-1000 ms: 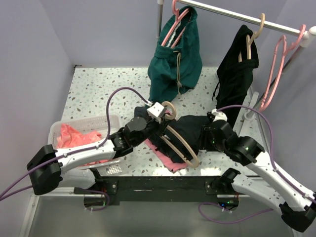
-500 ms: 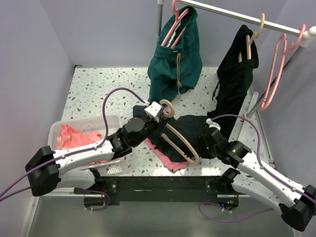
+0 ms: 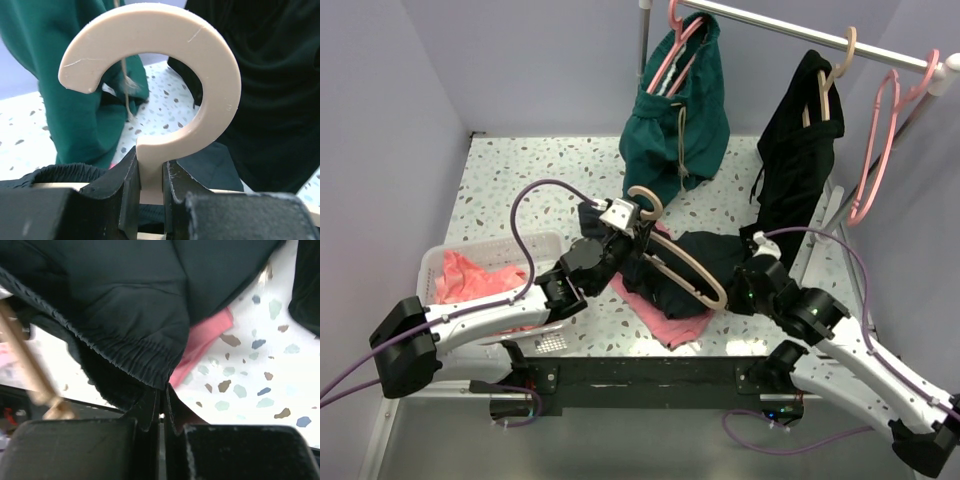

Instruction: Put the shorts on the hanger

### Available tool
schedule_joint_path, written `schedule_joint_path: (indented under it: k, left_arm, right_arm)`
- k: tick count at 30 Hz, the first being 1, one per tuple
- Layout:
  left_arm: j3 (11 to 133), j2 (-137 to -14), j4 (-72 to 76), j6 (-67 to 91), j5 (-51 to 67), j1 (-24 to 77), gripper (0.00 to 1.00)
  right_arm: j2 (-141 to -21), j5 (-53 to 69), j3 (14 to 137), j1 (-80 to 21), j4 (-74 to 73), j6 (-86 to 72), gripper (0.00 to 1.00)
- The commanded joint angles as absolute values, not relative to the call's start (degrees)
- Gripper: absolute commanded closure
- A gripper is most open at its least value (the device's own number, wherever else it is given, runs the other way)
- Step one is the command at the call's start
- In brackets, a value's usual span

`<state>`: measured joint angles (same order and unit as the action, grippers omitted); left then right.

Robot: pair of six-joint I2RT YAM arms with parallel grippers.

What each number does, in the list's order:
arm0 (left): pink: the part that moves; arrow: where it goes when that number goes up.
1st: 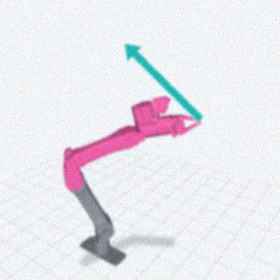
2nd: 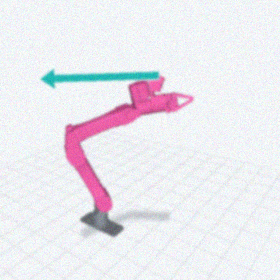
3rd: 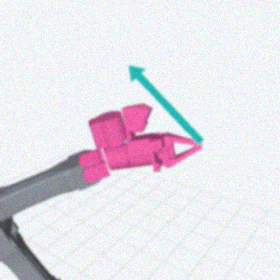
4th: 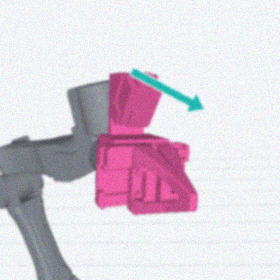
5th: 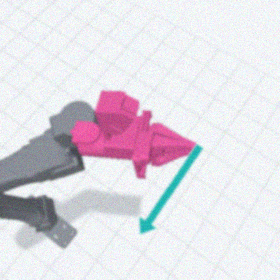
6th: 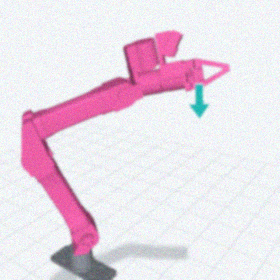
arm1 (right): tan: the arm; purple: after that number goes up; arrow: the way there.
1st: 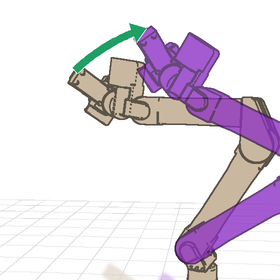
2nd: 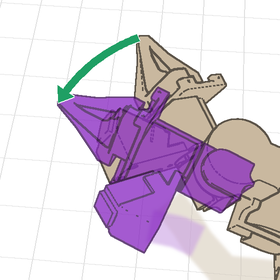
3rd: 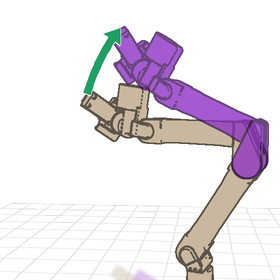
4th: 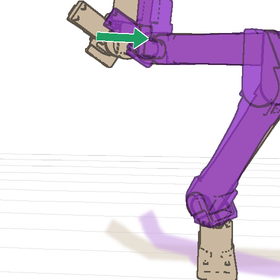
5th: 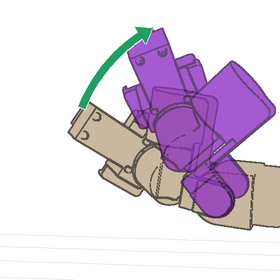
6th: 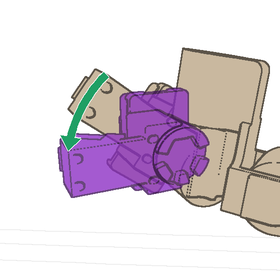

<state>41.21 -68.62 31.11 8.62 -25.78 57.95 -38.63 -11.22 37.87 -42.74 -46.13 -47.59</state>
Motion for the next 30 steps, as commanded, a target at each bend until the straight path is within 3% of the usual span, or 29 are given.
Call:
schedule_joint_path:
  k: [1,17,30]
  left_arm:
    - [42.1,-68.55,40.16,2.03,-34.35,57.92,1.0]
    - [44.03,-67.06,40.7,-4.57,-37.88,57.83,1.0]
    - [65.62,-72.59,26.46,-7.38,-43.48,64.68,1.0]
  right_arm:
    - [-37.35,-15.38,44.73,-42.89,-53.34,-48.51,1.0]
    - [-42.79,-19.42,64.75,-42.8,-62.4,-46.5,1.0]
    - [-59.75,-13.45,97.01,-42.89,-61.69,-40.44,1.0]
